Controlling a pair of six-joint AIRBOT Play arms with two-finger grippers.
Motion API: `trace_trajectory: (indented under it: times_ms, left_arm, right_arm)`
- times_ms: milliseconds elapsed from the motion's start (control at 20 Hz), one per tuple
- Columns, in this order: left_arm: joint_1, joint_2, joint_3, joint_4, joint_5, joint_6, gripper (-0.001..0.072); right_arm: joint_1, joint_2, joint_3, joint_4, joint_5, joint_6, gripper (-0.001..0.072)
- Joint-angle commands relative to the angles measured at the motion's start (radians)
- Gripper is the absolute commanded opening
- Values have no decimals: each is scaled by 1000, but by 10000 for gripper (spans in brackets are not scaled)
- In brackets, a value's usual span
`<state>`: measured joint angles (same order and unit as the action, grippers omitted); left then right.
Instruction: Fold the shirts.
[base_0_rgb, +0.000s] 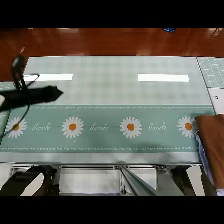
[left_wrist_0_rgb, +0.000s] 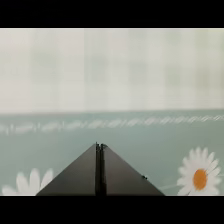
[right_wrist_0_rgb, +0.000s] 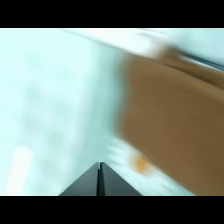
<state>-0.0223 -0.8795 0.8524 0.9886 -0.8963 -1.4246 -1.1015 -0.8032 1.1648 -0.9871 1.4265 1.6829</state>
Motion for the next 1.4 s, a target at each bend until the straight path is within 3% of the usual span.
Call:
trace_trajectory:
  times_ms: [0, 100, 200, 350, 400, 500, 600, 800, 1350]
  left_arm:
    - [-27, -158, 364, -3, -94, 3, 20]
    - [-83, -263, 571, -2, -177, 3, 20]
    - [-153, -327, 634, 22, -209, -5, 20]
    - [-219, -348, 505, 248, -212, -144, 20]
    - [-221, -348, 439, 298, -212, -166, 20]
    - [-216, -348, 350, 331, -199, -197, 21]
    - [-213, -350, 314, 329, -158, -281, 21]
    - [-213, -351, 314, 330, -129, -235, 21]
    - [-215, -351, 314, 328, -125, -235, 21]
  right_arm:
    - [473, -94, 67, 325, -376, -163, 22]
    - [853, -166, 95, 161, -491, -217, 22]
    - [1138, -246, 95, -135, -550, -112, 22]
    - [1340, -420, 94, -644, -360, 135, 21]
    - [1353, -478, 94, -703, -267, 142, 21]
    - [1354, -568, 94, -718, -153, 140, 20]
    - [1355, -603, 94, -703, -149, 142, 21]
    - [1355, -595, 94, -698, -174, 141, 21]
    - [1355, -595, 94, -698, -176, 141, 21]
